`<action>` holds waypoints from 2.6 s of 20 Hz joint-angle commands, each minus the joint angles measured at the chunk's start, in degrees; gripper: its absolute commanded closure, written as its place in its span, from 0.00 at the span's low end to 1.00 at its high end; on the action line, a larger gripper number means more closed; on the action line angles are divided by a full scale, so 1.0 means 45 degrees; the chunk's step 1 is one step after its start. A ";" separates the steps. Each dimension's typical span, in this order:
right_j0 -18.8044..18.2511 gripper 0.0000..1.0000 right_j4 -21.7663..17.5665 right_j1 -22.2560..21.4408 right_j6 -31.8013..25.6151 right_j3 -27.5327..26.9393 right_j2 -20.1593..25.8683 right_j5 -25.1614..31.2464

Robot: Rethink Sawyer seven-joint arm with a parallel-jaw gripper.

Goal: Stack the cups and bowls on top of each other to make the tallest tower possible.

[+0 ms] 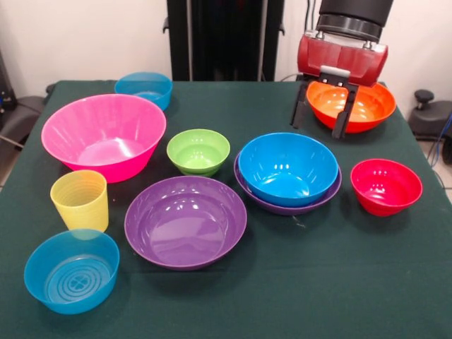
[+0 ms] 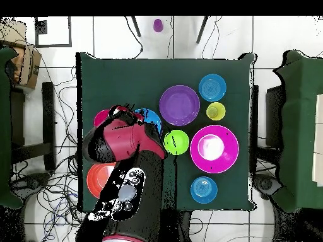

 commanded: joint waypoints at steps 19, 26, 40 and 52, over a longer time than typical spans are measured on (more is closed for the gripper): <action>-0.3504 0.00 -0.0598 -0.0774 -0.1996 0.1543 0.5015 0.1726; -0.4403 0.00 -0.1290 -0.0989 -0.2783 0.1467 0.5777 0.1930; -0.3482 0.00 -0.1344 -0.1003 -0.0947 0.0928 0.5221 0.1775; -0.3476 0.00 -0.1474 -0.0578 -0.0704 0.0683 0.5122 0.0702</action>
